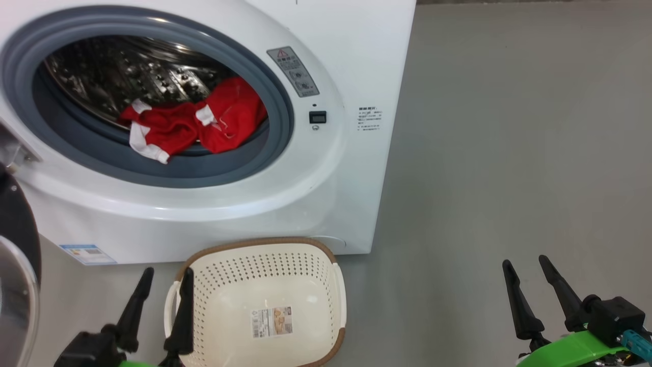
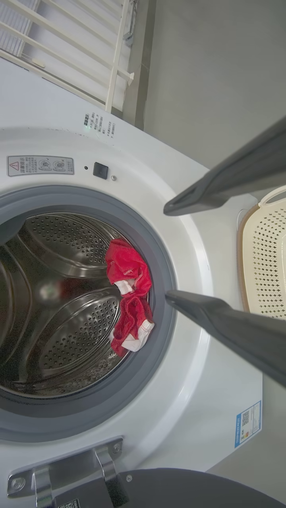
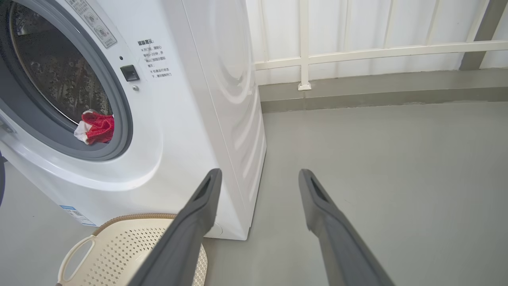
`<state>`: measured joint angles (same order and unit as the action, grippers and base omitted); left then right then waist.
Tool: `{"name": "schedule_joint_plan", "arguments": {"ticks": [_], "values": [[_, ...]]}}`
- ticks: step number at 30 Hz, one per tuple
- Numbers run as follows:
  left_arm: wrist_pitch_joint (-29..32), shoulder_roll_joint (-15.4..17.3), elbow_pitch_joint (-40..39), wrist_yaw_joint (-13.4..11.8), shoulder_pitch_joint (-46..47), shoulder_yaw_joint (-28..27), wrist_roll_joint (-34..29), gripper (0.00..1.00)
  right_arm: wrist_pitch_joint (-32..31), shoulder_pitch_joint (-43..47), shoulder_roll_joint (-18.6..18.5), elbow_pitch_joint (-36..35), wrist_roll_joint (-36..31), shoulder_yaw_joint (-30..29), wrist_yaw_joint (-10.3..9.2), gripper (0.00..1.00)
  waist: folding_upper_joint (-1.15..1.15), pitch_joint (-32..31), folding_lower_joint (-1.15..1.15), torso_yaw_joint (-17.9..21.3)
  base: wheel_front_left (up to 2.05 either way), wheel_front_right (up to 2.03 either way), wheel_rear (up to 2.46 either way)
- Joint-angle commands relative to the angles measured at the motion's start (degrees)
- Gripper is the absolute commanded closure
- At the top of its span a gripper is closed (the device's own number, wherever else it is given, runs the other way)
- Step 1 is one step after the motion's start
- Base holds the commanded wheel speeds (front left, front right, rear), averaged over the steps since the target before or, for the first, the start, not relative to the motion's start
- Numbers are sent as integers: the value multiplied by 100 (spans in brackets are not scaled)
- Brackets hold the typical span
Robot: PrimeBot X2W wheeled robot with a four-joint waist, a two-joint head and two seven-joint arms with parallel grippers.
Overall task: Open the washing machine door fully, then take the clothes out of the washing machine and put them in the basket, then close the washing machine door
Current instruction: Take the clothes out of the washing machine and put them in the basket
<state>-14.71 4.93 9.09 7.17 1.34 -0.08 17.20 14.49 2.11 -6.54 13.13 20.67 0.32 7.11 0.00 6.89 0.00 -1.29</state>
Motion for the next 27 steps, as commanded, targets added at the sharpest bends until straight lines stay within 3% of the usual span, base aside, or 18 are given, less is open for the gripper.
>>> {"name": "schedule_joint_plan", "arguments": {"ticks": [1, 10, 22, 27], "values": [[-29, 133, -79, 32, 325, -121, -54, 0, 51, -232, -40, -145, 3, 122, 37, 0, 0, 82, 0, 45, 0, 0, 0], [-29, 300, 743, 32, 1607, -176, -252, 0, 51, -498, 95, -194, -6, 220, 37, 0, 0, 685, 0, 346, 0, 0, 0], [-6, 860, 3404, -118, 4307, -217, -725, 0, 51, -974, 282, -253, 18, 347, 37, 0, 0, 1605, 0, 879, 0, 0, 0], [63, 1050, 4134, -188, 5089, -160, -812, 0, 51, -1140, 312, -282, 23, 368, 37, 0, 0, 1843, 0, 966, 0, 0, 0]]}}
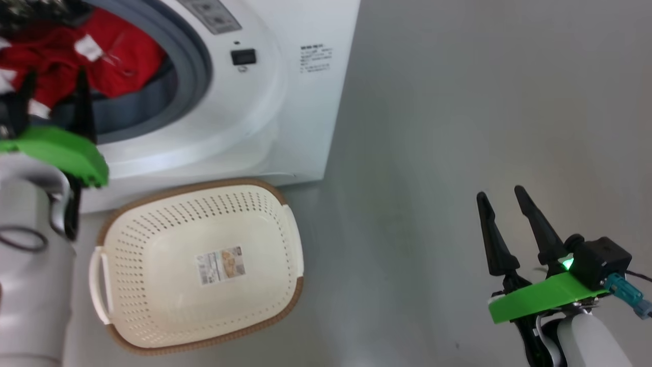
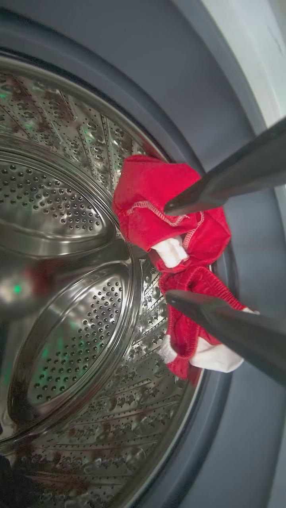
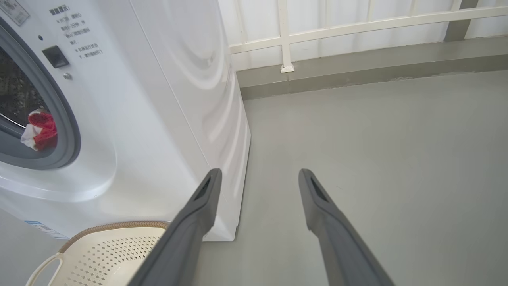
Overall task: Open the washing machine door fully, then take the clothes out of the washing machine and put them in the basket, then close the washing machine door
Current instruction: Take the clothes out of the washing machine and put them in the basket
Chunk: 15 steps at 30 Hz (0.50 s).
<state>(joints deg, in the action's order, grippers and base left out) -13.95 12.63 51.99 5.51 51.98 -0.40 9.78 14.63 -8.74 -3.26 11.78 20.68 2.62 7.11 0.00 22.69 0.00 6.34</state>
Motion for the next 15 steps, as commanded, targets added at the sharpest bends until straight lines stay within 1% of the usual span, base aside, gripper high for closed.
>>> {"name": "schedule_joint_plan", "arguments": {"ticks": [1, 8, 15], "values": [[6, 326, 4, -42, 196, -83, -121, 0, 37, -93, -11, -155, 22, 138, 37, 0, 0, 318, 0, 214, 0, 0, 0], [168, 597, 965, -220, 1162, 220, -448, 0, 37, -344, 19, -223, 21, 154, 37, 0, 0, 690, 0, 281, 0, 0, 0], [311, 818, 1671, -413, 1663, 471, -685, 0, 37, -432, 32, -235, 15, 184, 37, 0, 0, 877, 0, 321, 0, 0, 0]]}}
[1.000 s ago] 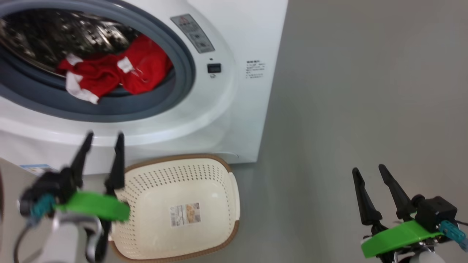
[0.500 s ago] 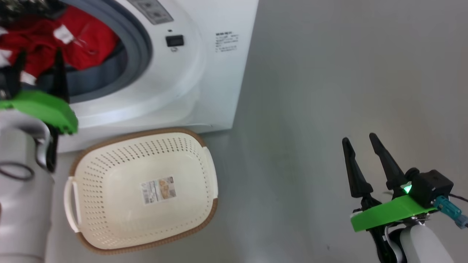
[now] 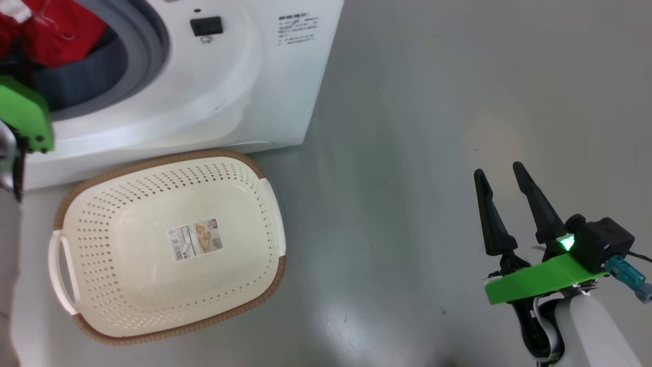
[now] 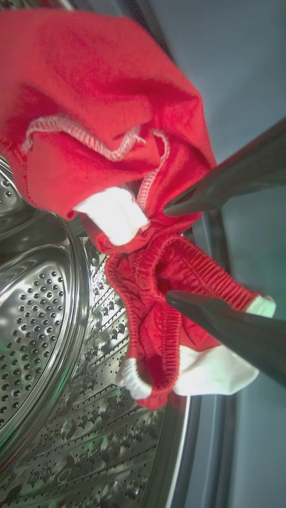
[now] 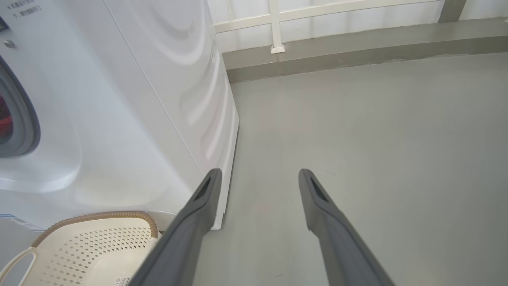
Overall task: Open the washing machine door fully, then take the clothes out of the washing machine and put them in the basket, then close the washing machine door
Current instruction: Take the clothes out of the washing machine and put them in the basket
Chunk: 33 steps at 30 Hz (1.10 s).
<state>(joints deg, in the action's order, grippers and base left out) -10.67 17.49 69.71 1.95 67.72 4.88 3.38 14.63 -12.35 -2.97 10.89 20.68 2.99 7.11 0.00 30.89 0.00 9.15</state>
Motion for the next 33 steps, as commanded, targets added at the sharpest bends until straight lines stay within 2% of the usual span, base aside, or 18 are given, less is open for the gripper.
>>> {"name": "schedule_joint_plan", "arguments": {"ticks": [1, 6, 13, 15, 16, 17, 26, 33], "values": [[-10, 379, -35, -89, 140, -39, -62, 0, 37, -89, 4, -150, 15, 155, 37, 0, 0, 81, 0, 49, 0, 0, 0], [30, 568, 202, -271, 329, 91, -166, 0, 37, -169, 7, -195, 32, 214, 37, 0, 0, 219, 0, 107, 0, 0, 0], [147, 575, 327, -282, 381, 192, -160, 0, 37, -213, 8, -188, 42, 224, 37, 0, 0, 276, 0, 122, 0, 0, 0], [177, 579, 348, -291, 368, 197, -135, 66, 37, -221, 9, -180, 41, 227, 37, 0, 0, 264, 0, 126, 0, 0, 0], [181, 586, 356, -304, 359, 206, -132, 87, 37, -223, 9, -180, 42, 229, 37, 0, 0, 252, 0, 129, 0, 0, 0], [181, 588, 362, -306, 354, 211, -122, 100, 37, -224, 9, -181, 43, 230, 37, 0, 0, 244, 0, 129, 0, 0, 0], [-119, 491, 390, -248, 255, 160, 89, 100, 37, -211, 9, -145, 16, 191, 37, 0, 0, 59, 0, 16, 0, 0, 0], [-395, 340, 243, -111, 7, -153, 514, 100, 37, -144, 9, -93, -22, 180, 37, 0, 0, -192, 0, -100, 0, 0, 0]]}}
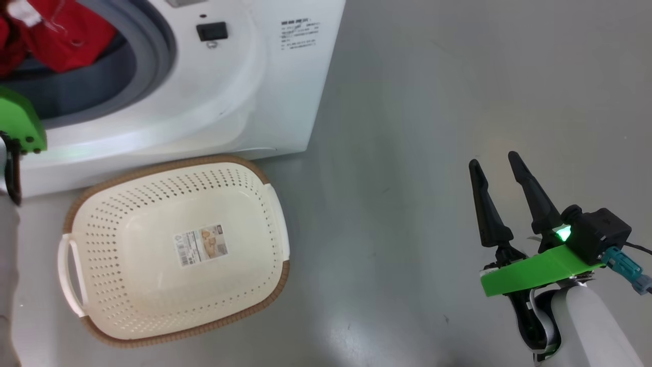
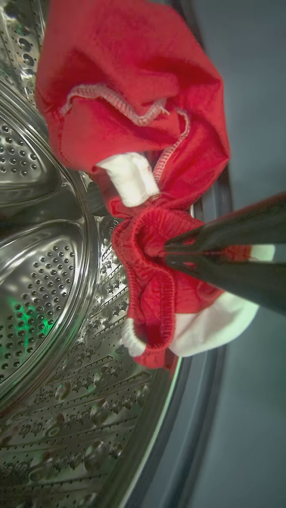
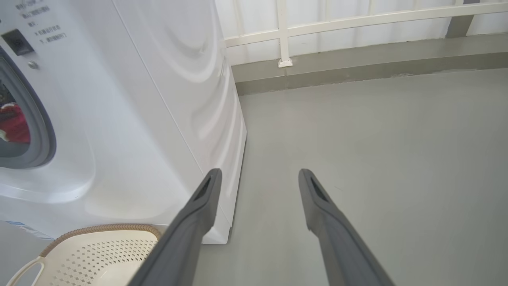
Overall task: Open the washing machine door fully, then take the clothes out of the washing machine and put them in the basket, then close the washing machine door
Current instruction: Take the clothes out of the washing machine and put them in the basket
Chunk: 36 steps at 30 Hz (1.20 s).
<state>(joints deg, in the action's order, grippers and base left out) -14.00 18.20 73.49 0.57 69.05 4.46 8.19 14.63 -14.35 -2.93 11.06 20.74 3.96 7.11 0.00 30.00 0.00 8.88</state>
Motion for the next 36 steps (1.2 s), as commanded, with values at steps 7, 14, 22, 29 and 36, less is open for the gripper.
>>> {"name": "schedule_joint_plan", "arguments": {"ticks": [7, 14, 22, 29, 36], "values": [[-97, 62, -1524, 147, -926, -648, 483, 100, 37, 211, 1, -55, -83, 52, 37, 0, 0, -418, 0, -258, 0, 0, 0], [-98, -331, -3202, 290, -2042, -1253, 569, 100, 37, 414, -51, -16, -85, 39, 37, 0, 0, -725, 0, -416, 0, 0, 0], [-99, -1004, -4855, 537, -3118, -1799, 366, 100, 37, 650, -141, -13, -76, 17, 37, 0, 0, -945, 0, -632, 0, 0, 0], [-99, -1424, -6180, 660, -3879, -1959, 299, 100, 37, 712, -186, -12, -74, 39, 37, 0, 0, -994, 0, -749, 0, 0, 0], [-99, -1526, -7275, 684, -4579, -1751, 561, 100, 37, 740, -204, -36, -66, 20, 37, 0, 0, -975, 0, -786, 0, 0, 0]]}}
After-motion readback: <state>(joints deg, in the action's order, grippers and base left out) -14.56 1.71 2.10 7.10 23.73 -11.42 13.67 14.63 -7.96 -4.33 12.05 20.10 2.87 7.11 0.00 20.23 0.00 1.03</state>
